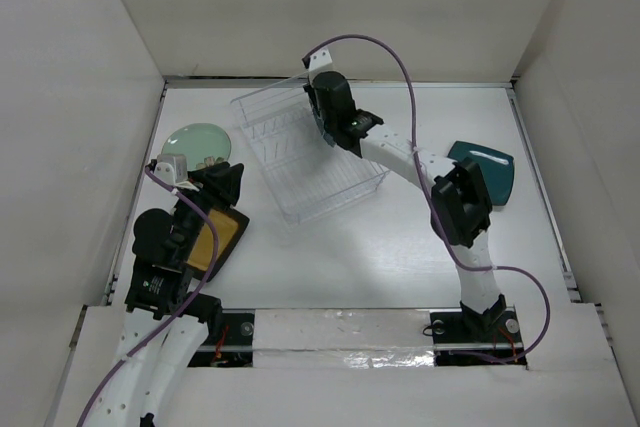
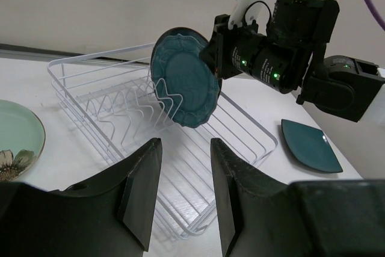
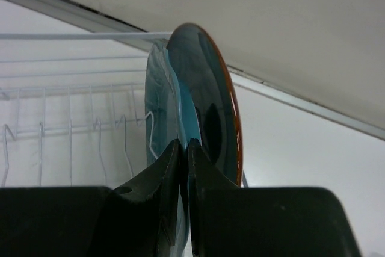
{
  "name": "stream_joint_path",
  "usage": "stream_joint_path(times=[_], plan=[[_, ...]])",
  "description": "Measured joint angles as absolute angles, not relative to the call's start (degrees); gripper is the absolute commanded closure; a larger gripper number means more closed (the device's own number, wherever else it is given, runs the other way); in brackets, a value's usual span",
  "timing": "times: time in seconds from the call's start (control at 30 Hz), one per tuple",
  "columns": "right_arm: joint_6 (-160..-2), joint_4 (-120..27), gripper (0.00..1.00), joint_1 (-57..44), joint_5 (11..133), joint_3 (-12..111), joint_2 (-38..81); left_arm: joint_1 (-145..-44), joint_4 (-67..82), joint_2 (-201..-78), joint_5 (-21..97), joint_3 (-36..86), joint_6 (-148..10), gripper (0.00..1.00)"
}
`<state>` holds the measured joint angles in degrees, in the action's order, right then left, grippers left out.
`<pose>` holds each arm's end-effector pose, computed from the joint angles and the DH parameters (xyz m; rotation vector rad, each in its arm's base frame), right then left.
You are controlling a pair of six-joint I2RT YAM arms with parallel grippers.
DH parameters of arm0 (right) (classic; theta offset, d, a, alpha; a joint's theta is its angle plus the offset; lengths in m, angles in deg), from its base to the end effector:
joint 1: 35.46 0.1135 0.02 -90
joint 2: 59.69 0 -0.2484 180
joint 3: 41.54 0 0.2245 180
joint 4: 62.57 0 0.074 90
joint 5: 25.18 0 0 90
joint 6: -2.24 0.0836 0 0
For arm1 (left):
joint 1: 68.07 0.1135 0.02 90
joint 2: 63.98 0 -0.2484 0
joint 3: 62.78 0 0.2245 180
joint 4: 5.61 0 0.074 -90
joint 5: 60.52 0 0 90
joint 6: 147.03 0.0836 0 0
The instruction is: Load the plates into the dish rack
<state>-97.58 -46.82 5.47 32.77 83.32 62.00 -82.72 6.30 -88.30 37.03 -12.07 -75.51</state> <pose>0.4189 0.3046 0.3057 -0.3778 1.7166 -0.1058 0.1391 -0.0477 0.3548 0.0692 1.3411 -0.5771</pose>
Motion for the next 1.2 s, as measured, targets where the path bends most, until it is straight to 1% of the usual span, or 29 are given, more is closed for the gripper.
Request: stream_joint_path(times=[0.27, 0.37, 0.4, 0.5, 0.57, 0.63, 0.7, 0.77, 0.8, 0.83, 0.87, 0.9, 0.93, 0.97, 1.0, 1.03, 1.07, 1.13, 1.17, 1.2], plan=[[-90.83, -45.55, 1.00, 2.39, 37.58, 82.34, 62.00, -82.72, 6.30, -88.26, 37.03, -12.07, -75.51, 0.65], [-89.54, -45.18, 0.74, 1.91, 37.73, 82.34, 62.00, -82.72, 6.32, -88.26, 37.03, -12.07, -75.51, 0.65], [-89.28, -45.34, 0.56, 1.89, 37.71, 82.21, 62.00, -82.72, 6.32, -88.23, 37.03, -12.07, -75.51, 0.65], [-87.90, -47.32, 0.40, 2.10, 38.73, 81.71, 61.82, -82.72, 6.32, -88.23, 37.03, -12.07, -75.51, 0.65], [-87.66, -48.02, 0.39, 2.39, 39.15, 81.33, 61.49, -82.72, 6.32, -88.23, 37.03, -12.07, -75.51, 0.65], [-86.96, -48.37, 0.32, 2.52, 39.74, 80.35, 60.53, -82.72, 6.32, -88.23, 37.03, -12.07, -75.51, 0.65], [-86.37, -48.83, 0.27, 2.63, 40.29, 78.71, 58.70, -82.72, 6.32, -88.23, 37.01, -12.07, -75.51, 0.65], [-85.85, -49.25, 0.27, 2.63, 40.77, 76.15, 55.57, -82.72, 6.32, -88.21, 37.03, -12.07, -75.51, 0.65], [-85.45, -49.38, 0.28, 2.63, 40.94, 74.82, 53.69, -82.72, 6.32, -88.23, 37.03, -12.07, -75.51, 0.65], [-84.95, -49.62, 0.31, 2.58, 41.07, 73.44, 51.55, -82.72, 6.32, -88.21, 37.03, -12.07, -75.51, 0.65], [-84.38, -50.80, 0.38, 2.52, 41.33, 71.28, 49.01, -82.72, 6.32, -88.19, 37.03, -12.07, -75.51, 0.65], [-83.57, -51.72, 0.67, 2.24, 41.51, 68.57, 45.89, -82.72, 6.32, -88.17, 37.01, -12.07, -75.51, 0.65], [-82.68, -52.64, 0.85, 1.91, 41.68, 65.60, 42.41, -82.72, 6.32, -88.17, 37.03, -12.07, -75.51, 0.65], [-81.47, -54.43, 0.97, 1.51, 41.95, 61.90, 38.61, -82.72, 6.32, -88.15, 37.03, -12.07, -75.51, 0.66], [-80.25, -55.72, 1.00, 0.84, 41.71, 58.06, 34.81, -82.72, 6.32, -88.15, 37.03, -12.07, -75.51, 0.67], [-78.30, -57.07, 1.00, -0.15, 41.33, 53.53, 30.46, -82.72, 6.34, -88.15, 37.06, -12.07, -75.51, 0.70], [-76.45, -58.27, 1.00, -1.74, 40.83, 49.20, 26.30, -82.72, 6.32, -88.15, 37.14, -12.07, -75.53, 0.81], [-71.64, -61.25, 1.00, -6.73, 39.96, 39.65, 18.37, -82.72, 6.30, -87.99, 37.34, -12.07, -75.60, 0.91], [-69.12, -61.86, 1.00, -10.11, 39.56, 34.65, 14.59, -82.72, 6.34, -87.84, 37.40, -12.07, -75.51, 1.00], [-66.22, -62.54, 1.00, -14.31, 39.32, 29.69, 11.27, -82.72, 6.30, -87.69, 37.49, -12.07, -75.64, 1.00]])
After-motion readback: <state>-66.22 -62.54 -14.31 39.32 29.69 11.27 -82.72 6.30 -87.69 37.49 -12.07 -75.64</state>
